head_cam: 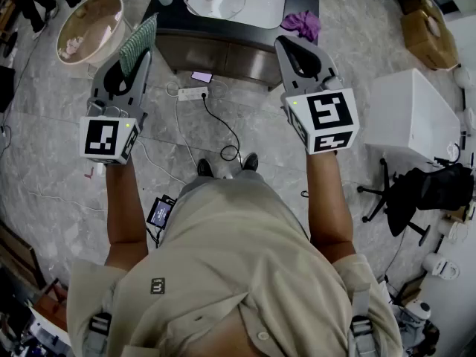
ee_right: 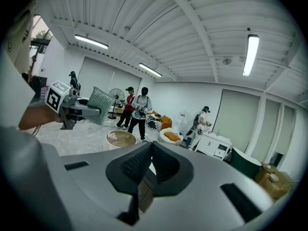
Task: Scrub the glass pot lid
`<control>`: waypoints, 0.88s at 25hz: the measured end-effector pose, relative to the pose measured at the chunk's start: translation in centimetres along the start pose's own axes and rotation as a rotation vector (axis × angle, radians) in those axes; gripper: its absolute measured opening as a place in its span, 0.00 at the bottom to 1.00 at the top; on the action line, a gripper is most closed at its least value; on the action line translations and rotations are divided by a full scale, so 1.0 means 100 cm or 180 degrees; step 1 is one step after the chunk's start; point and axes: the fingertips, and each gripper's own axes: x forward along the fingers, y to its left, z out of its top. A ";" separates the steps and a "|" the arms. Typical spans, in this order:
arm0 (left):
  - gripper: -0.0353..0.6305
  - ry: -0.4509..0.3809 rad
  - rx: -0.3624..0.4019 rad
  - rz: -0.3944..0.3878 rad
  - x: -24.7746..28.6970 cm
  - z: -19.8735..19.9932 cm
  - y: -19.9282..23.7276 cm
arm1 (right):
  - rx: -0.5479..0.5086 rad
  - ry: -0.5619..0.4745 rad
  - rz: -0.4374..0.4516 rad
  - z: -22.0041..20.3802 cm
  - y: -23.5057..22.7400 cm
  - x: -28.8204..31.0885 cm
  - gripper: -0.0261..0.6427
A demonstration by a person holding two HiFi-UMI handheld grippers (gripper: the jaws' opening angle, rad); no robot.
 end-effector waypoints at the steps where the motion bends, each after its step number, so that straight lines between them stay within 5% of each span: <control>1: 0.18 0.0000 0.0000 0.0001 -0.001 -0.001 0.002 | 0.0005 0.0001 -0.0003 0.000 0.001 0.001 0.07; 22: 0.18 -0.0092 -0.0028 -0.0079 -0.032 -0.011 0.031 | 0.0132 -0.0030 -0.0116 0.013 0.040 0.005 0.08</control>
